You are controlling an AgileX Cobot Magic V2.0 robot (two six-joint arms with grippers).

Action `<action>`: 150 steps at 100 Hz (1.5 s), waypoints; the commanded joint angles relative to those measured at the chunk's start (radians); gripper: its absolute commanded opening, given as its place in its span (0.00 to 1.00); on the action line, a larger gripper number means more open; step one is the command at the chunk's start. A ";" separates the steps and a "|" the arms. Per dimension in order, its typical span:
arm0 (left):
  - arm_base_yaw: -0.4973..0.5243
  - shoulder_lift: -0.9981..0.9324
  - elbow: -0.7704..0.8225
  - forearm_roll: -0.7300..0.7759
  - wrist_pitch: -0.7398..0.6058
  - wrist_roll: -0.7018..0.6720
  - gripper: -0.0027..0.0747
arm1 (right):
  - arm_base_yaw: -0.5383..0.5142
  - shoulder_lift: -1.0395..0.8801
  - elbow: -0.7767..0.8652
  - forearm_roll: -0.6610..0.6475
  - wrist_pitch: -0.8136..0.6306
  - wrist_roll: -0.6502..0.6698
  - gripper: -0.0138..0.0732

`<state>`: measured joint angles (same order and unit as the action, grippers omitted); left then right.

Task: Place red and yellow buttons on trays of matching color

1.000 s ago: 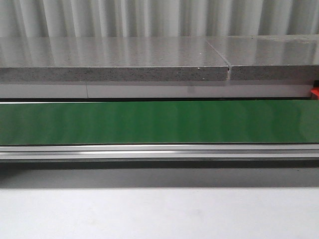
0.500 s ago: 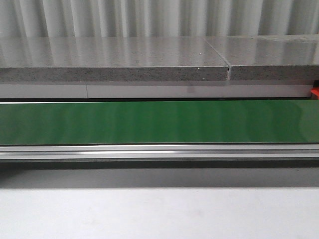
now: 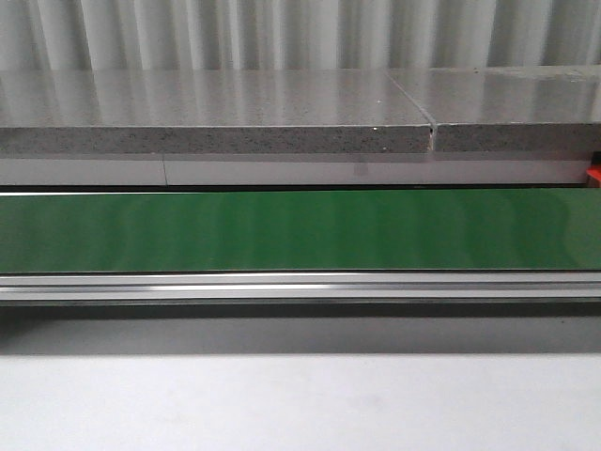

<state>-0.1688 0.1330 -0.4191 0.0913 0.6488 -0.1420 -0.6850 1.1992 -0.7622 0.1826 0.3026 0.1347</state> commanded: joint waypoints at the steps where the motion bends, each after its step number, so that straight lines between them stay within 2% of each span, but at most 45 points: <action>1: -0.007 0.012 -0.026 -0.006 -0.073 -0.009 0.01 | 0.048 -0.069 -0.023 0.002 -0.066 -0.021 0.77; 35: -0.007 0.012 -0.026 -0.006 -0.073 -0.009 0.01 | 0.448 -0.247 -0.023 0.002 -0.058 -0.261 0.77; 56: -0.007 0.012 -0.026 -0.006 -0.073 -0.009 0.01 | 0.614 -0.373 -0.022 0.002 -0.014 -0.357 0.75; 70: -0.007 0.012 -0.026 -0.006 -0.073 -0.009 0.01 | 0.651 -0.484 -0.011 0.002 0.037 -0.363 0.68; 86: -0.007 0.012 -0.026 -0.006 -0.073 -0.009 0.01 | 0.651 -0.624 0.054 0.002 0.077 -0.386 0.53; 100: -0.007 0.012 -0.026 -0.006 -0.073 -0.009 0.01 | 0.651 -0.755 0.133 0.002 0.117 -0.386 0.31; 112: -0.007 0.012 -0.026 -0.006 -0.073 -0.009 0.01 | 0.651 -0.855 0.183 0.002 0.152 -0.386 0.05; 150: -0.007 0.012 -0.026 -0.006 -0.073 -0.009 0.01 | 0.651 -0.901 0.190 0.002 0.204 -0.386 0.05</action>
